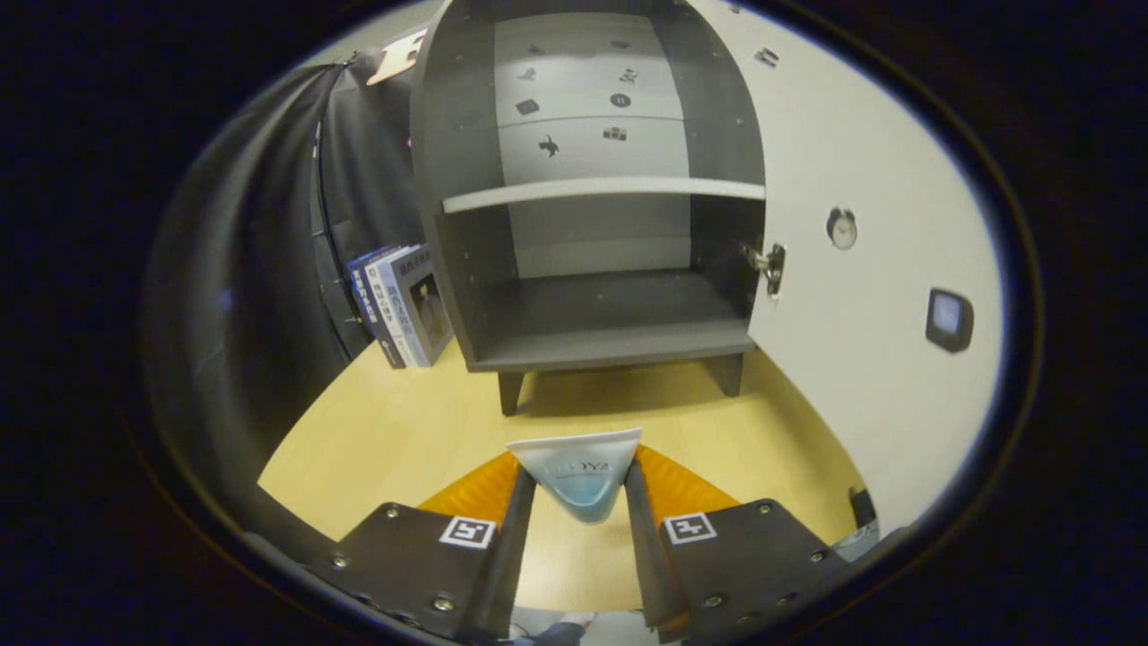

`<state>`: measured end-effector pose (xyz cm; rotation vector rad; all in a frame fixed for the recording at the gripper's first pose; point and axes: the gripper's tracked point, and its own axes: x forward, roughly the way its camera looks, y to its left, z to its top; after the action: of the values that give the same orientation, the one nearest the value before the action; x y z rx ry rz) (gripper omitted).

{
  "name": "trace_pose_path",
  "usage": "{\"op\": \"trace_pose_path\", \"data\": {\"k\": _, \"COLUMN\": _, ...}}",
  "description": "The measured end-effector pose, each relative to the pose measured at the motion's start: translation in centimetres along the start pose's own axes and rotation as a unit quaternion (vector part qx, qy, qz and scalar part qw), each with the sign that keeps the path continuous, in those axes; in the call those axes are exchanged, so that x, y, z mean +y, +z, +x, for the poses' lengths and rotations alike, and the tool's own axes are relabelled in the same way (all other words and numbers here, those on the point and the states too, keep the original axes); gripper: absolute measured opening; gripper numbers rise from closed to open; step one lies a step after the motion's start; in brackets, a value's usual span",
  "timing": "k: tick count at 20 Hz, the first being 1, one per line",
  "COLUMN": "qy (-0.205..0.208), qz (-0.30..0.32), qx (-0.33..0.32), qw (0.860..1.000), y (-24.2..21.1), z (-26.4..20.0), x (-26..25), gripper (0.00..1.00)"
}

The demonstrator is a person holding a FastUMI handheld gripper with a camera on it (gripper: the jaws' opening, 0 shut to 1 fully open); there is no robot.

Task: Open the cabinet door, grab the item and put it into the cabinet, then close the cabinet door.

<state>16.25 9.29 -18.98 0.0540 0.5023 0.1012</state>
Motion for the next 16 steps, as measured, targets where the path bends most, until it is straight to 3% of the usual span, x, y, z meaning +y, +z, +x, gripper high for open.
{"op": "trace_pose_path", "data": {"k": 12, "qy": 0.027, "qz": -0.037, "qx": -0.135, "qw": 0.990, "y": 11.6, "z": 2.6, "x": 0.7, "gripper": 0.54}}
{"op": "trace_pose_path", "data": {"k": 16, "qy": 0.022, "qz": -0.018, "qx": -0.157, "qw": 0.987, "y": 14.1, "z": 4.2, "x": 0.7, "gripper": 0.54}}
